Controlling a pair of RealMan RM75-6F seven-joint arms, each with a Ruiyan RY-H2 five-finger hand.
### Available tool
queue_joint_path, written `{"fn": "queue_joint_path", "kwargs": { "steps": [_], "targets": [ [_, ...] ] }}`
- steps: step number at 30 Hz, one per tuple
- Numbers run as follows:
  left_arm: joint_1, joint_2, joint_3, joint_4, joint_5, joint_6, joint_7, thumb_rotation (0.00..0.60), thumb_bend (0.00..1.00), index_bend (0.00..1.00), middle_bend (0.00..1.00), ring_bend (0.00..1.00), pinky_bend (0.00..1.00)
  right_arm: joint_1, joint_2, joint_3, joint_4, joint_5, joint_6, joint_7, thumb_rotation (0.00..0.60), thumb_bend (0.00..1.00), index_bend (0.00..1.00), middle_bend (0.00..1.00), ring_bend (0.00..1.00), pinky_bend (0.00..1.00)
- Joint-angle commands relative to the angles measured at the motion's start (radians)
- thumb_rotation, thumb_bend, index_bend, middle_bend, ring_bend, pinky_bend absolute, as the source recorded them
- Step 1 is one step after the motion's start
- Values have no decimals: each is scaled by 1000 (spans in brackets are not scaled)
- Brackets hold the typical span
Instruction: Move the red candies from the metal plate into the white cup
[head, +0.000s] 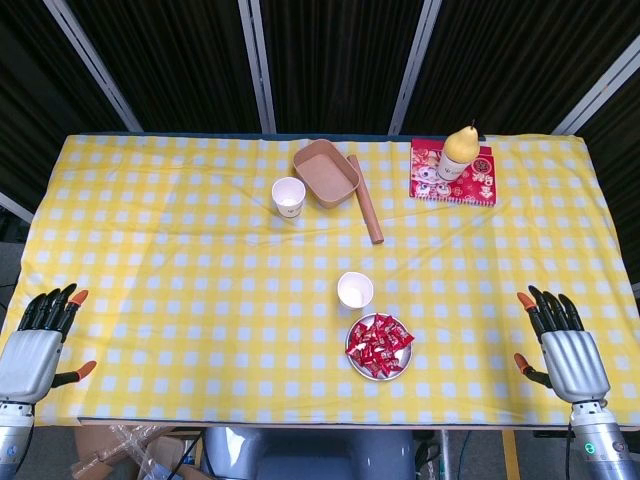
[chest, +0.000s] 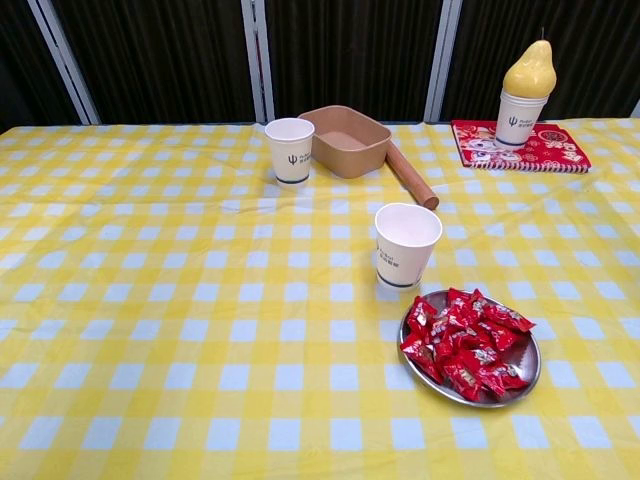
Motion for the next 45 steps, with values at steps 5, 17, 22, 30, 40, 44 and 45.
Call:
{"fn": "queue_joint_path", "kwargs": {
  "steps": [5, 17, 22, 30, 40, 44, 45],
  "targets": [
    [0, 1, 0, -2, -1, 0, 0, 600, 0, 0, 0, 0, 0, 1, 0, 0, 0, 0, -1, -1, 600, 329, 0, 0, 0, 0],
    [-1, 0, -1, -1, -3, -3, -1, 600, 0, 0, 0, 0, 0, -2, -1, -3, -6, -26, 17, 13, 600, 329, 0, 0, 85, 348],
    [1, 2, 1, -4, -1, 1, -4, 600, 0, 0, 0, 0, 0, -5, -4, -7, -21, -68, 48, 69, 600, 329, 0, 11, 545, 771],
    [-2, 0, 5, -5, 6, -5, -3, 600, 0, 0, 0, 0, 0, 33, 50, -23, -189, -50, -50, 110, 600, 328, 0, 40, 678, 855],
    [0, 2, 4, -3, 9, 2, -10, 600, 0, 0, 0, 0, 0, 124, -40, -5, -307, 39, -214, -118, 600, 328, 0, 45, 703, 879],
    [1, 5, 4, -4, 10, 2, -18, 600, 0, 0, 0, 0, 0, 162, -120, 18, -325, 135, -265, -231, 600, 329, 0, 45, 711, 887],
    [0, 6, 4, -4, 11, 1, -21, 600, 0, 0, 0, 0, 0, 172, -142, 23, -330, 156, -273, -255, 600, 328, 0, 45, 714, 891]
  ]
}}
